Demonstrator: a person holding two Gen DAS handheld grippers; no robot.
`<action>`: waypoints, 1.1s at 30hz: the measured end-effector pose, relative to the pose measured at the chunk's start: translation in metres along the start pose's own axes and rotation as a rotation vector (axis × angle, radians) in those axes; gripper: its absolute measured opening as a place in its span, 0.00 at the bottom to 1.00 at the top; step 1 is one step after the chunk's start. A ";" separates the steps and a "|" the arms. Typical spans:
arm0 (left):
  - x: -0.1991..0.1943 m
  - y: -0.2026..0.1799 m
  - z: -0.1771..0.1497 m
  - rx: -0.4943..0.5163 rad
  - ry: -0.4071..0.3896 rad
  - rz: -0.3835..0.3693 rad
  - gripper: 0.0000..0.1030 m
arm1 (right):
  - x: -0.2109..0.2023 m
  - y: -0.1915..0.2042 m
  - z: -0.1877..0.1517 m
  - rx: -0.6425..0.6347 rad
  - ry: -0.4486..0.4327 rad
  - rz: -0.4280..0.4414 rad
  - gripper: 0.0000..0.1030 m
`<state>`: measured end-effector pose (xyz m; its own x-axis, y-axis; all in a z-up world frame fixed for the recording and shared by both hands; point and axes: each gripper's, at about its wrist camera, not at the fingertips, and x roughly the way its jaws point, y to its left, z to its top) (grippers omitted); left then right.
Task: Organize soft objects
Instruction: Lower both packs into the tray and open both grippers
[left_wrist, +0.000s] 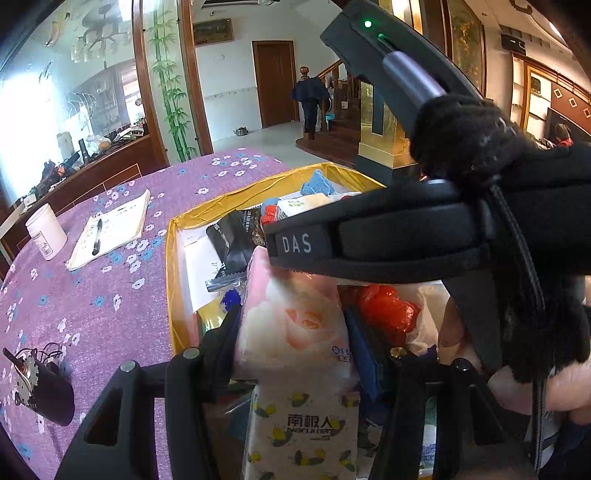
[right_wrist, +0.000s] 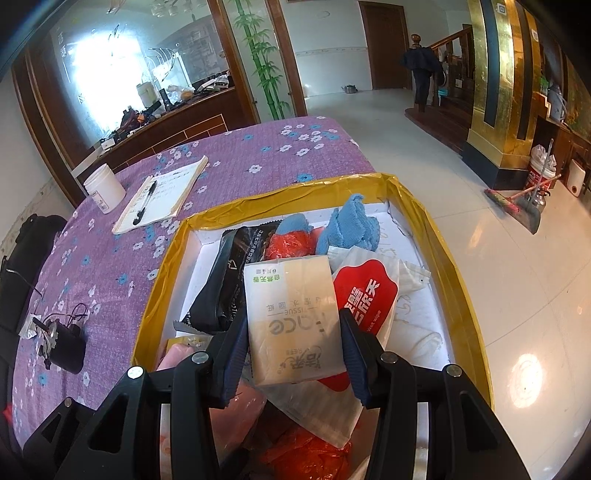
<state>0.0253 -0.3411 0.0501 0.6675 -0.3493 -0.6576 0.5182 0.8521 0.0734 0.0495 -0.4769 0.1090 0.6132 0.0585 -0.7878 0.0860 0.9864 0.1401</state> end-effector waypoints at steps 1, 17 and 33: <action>0.000 0.000 0.000 -0.001 0.000 -0.001 0.52 | 0.000 0.000 0.000 0.000 0.000 0.000 0.50; 0.000 0.002 0.000 -0.001 -0.003 0.010 0.55 | -0.002 0.001 -0.002 -0.005 -0.006 0.024 0.60; -0.001 0.008 -0.002 -0.024 -0.006 0.007 0.71 | -0.012 -0.005 -0.002 0.006 -0.044 0.021 0.75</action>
<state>0.0277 -0.3332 0.0503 0.6742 -0.3453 -0.6529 0.5005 0.8636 0.0601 0.0404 -0.4822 0.1168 0.6485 0.0724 -0.7577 0.0772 0.9841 0.1602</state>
